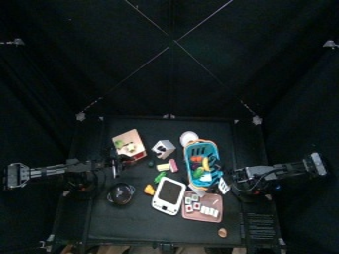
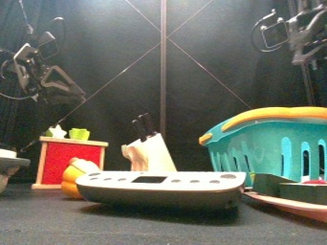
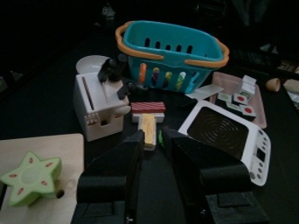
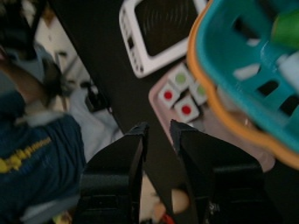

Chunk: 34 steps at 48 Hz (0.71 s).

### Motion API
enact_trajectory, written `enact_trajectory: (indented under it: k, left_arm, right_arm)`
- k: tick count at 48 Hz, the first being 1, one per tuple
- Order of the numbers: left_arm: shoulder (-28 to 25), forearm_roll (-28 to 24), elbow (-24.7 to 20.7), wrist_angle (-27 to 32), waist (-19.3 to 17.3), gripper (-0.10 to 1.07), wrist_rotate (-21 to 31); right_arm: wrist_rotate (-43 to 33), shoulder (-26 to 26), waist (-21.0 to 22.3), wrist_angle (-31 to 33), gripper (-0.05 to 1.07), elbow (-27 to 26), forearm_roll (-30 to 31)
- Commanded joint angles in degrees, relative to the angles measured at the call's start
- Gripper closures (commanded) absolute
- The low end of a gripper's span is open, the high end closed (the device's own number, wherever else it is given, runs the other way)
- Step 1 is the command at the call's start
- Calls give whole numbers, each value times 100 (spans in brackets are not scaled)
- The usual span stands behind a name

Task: Grab eggshell on table

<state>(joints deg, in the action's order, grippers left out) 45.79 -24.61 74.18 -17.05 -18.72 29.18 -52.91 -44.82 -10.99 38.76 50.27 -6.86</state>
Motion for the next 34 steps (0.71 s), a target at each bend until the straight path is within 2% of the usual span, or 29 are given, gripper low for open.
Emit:
enact_trajectory:
  k: [1, 9, 14, 23, 29, 34]
  left_arm:
    - [-9, 62, -70, -18, 26, 30, 0]
    - [-9, 176, -53, -18, 26, 30, 0]
    - [-9, 229, -44, -18, 35, 30, 0]
    - [-9, 281, -9, -18, 35, 30, 0]
    - [-9, 343, 18, -18, 35, 30, 0]
    - [-9, 387, 26, -18, 35, 30, 0]
  right_arm:
    - [-677, 334, -791, 343, 33, -299, 334]
    - [-2329, 765, -1846, 1187, 32, -554, 826]
    - [-3516, 1037, -2531, 1406, 32, -650, 1178]
    - [-5124, 1424, -3507, 1521, 32, -703, 1811]
    - [-5827, 1854, -3981, 1564, 32, -940, 1898]
    - [-6056, 2303, -4245, 1644, 32, -1274, 1890]
